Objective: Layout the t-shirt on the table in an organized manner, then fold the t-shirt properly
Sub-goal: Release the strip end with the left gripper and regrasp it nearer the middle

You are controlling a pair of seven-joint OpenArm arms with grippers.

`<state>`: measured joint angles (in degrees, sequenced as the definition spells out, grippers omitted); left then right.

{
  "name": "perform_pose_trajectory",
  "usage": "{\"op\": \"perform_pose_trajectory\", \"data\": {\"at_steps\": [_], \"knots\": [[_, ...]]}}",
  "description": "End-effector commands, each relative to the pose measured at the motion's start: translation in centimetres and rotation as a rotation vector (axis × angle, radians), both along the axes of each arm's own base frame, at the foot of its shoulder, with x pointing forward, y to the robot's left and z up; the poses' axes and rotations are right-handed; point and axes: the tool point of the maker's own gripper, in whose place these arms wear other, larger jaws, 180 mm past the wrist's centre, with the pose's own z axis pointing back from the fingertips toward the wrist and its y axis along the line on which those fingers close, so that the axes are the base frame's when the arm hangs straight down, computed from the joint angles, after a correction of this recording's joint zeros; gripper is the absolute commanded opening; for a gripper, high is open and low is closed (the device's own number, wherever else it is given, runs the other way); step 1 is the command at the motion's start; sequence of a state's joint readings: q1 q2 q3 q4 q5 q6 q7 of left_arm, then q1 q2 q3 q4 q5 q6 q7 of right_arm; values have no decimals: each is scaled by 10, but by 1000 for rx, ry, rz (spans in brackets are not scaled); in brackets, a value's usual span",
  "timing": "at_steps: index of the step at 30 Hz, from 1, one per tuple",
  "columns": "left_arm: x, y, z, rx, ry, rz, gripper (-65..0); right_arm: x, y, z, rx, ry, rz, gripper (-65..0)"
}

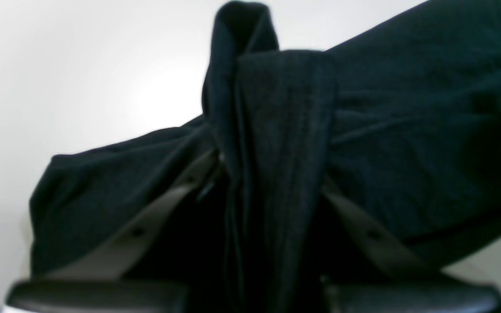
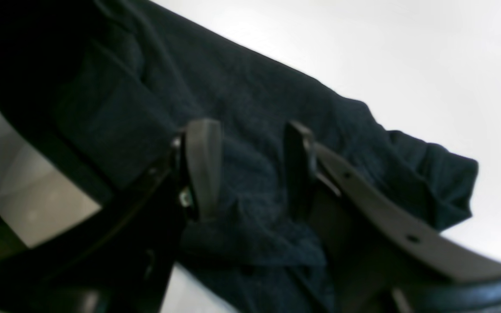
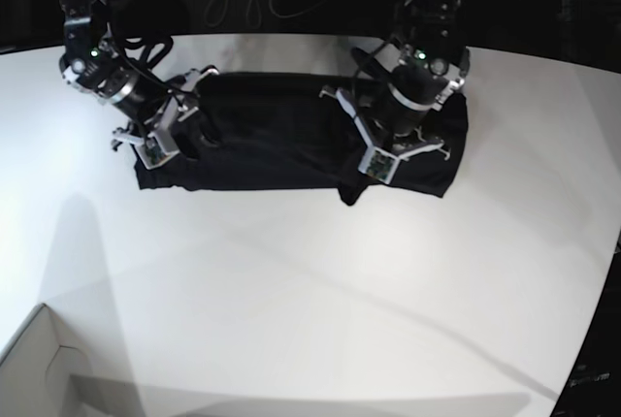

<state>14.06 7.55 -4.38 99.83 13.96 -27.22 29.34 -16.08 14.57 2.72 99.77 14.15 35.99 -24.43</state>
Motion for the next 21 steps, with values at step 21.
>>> {"op": "perform_pose_trajectory", "data": {"at_steps": [21], "knots": [[21,-19,26,3,-102,75,-524,6,1,14,21,-48,1,-406]]}}
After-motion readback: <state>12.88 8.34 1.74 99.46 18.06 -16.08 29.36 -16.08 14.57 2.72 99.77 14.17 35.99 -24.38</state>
